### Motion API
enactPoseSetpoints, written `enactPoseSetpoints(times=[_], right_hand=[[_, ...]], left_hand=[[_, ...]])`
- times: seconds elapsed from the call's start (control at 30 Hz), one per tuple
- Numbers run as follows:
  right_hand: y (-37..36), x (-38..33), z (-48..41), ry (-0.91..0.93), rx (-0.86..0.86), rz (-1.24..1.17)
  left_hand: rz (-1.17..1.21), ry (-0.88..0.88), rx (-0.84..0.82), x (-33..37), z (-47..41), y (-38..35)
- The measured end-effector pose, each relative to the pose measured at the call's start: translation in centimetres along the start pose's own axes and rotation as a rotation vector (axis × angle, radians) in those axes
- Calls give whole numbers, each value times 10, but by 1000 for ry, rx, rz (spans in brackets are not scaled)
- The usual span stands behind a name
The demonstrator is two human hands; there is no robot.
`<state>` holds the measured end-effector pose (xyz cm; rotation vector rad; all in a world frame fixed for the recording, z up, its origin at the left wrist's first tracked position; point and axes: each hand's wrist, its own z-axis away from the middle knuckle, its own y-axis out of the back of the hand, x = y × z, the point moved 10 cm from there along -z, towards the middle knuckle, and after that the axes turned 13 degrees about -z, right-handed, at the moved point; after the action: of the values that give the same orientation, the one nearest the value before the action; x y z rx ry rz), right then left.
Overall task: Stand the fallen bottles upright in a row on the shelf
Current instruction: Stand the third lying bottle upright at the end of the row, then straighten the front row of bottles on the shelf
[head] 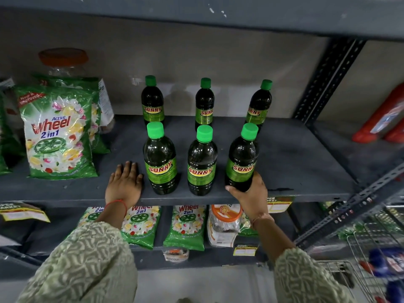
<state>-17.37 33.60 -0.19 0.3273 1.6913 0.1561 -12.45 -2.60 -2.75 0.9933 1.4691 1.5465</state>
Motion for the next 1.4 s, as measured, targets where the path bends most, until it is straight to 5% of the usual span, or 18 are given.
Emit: enactPoseSetpoints(times=[0.13,0.23,0.3,0.4,0.5,0.77,1.03,1.4], right_hand=[[6,-1,11,1,7,32],[5,0,12,-4,-7,46],[3,0,13,-17,-25,34],[1,-3,13,-3,-41,33],[2,-8,11,15,-37,68],[19,-12,4,60,-48,167],[92,13,-16,1,51,154],[97,26,-17,-9,34,93]], left_hand=[[227,78,101,-9,6,10],[559,310,424,-27,63,30],[687,256,513,1,113,37],[748,31,272,83,137,24],[836,8,166,126,123,22],[756,197,181,146,88,28],[720,86,184,184,87,26],[720,90,209,183,89,24]])
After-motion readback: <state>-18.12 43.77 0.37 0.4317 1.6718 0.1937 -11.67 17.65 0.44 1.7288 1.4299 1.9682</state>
